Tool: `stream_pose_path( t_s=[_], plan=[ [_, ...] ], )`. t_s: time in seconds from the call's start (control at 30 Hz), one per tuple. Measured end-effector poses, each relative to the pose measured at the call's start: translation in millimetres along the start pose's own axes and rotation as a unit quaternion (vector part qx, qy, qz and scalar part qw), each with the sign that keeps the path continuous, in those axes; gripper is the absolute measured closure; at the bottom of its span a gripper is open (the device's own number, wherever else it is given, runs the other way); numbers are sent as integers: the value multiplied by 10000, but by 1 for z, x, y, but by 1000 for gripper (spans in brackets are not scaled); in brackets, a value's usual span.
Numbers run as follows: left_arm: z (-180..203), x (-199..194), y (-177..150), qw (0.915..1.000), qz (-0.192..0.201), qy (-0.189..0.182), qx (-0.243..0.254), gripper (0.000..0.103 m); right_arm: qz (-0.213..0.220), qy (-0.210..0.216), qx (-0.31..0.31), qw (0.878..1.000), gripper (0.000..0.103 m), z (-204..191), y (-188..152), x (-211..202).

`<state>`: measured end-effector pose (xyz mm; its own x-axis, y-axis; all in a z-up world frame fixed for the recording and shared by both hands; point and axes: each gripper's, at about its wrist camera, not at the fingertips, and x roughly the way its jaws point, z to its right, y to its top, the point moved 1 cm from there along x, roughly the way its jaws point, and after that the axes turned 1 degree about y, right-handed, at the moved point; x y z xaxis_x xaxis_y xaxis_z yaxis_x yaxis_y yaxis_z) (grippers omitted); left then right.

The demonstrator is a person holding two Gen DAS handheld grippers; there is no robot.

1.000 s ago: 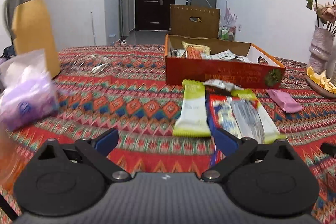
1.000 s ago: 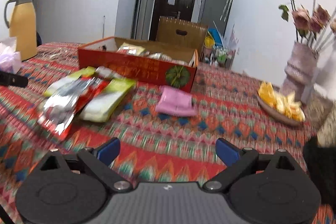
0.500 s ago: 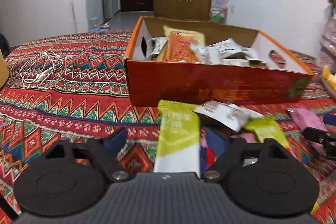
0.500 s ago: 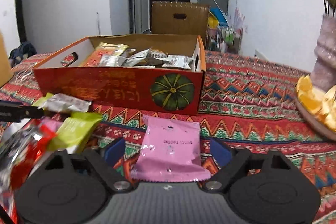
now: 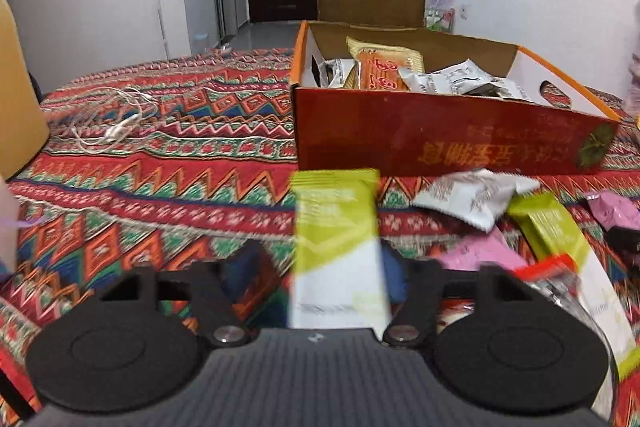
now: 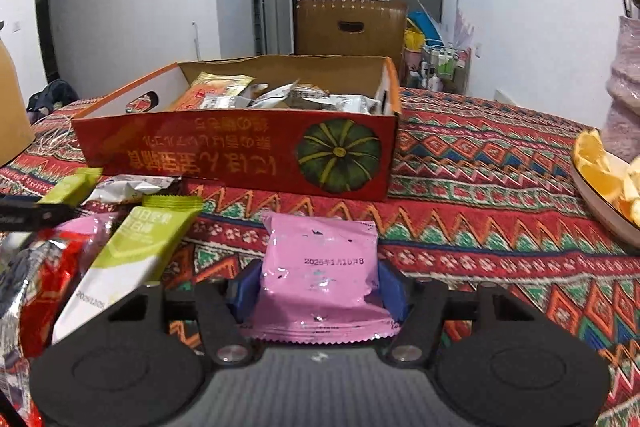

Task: Organize snacks
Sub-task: 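Grasp a green-and-white bar with the left tool while the right tool grasps a pink sachet, then carry the green-and-white bar and pink sachet over the orange box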

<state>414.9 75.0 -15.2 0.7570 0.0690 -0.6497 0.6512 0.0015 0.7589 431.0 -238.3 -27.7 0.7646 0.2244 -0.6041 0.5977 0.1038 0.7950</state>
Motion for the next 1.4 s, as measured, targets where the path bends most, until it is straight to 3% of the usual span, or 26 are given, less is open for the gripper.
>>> stream_pose_path(
  t_s=[0.17,0.3,0.43,0.53,0.67,0.73,0.9,1.13,1.27,1.4],
  plan=[
    [-9,-27,-17,9995,-50,322,51,66,188,-61,-20,9998,43,-5,-10,-31],
    [-25,-71,-42,9987,-27,409,-302,66,371,-50,-82,9993,43,-16,-36,-80],
    [-23,-135,-71,9976,46,106,-676,66,177,149,213,9995,43,-18,-73,-126],
    [-5,-176,-96,9975,68,-207,-671,66,49,203,156,9997,43,-27,-102,-159],
    [22,-206,-115,9955,-50,-766,-563,66,-89,327,68,9994,43,-39,-133,-194],
    [37,-215,-121,9951,-43,-878,-442,66,-71,356,137,9992,43,-40,-145,-209],
    [61,-232,-123,9936,118,-1109,-203,66,91,287,246,9992,43,-37,-161,-239],
    [70,-232,-115,9931,165,-1145,-177,66,151,238,296,9992,43,-27,-162,-247],
    [75,-225,-96,9934,256,-1110,-121,66,222,248,133,9994,43,-22,-147,-242],
    [80,-213,-57,9909,528,-1241,-39,66,419,274,-125,9987,43,-11,-111,-231]
  ],
)
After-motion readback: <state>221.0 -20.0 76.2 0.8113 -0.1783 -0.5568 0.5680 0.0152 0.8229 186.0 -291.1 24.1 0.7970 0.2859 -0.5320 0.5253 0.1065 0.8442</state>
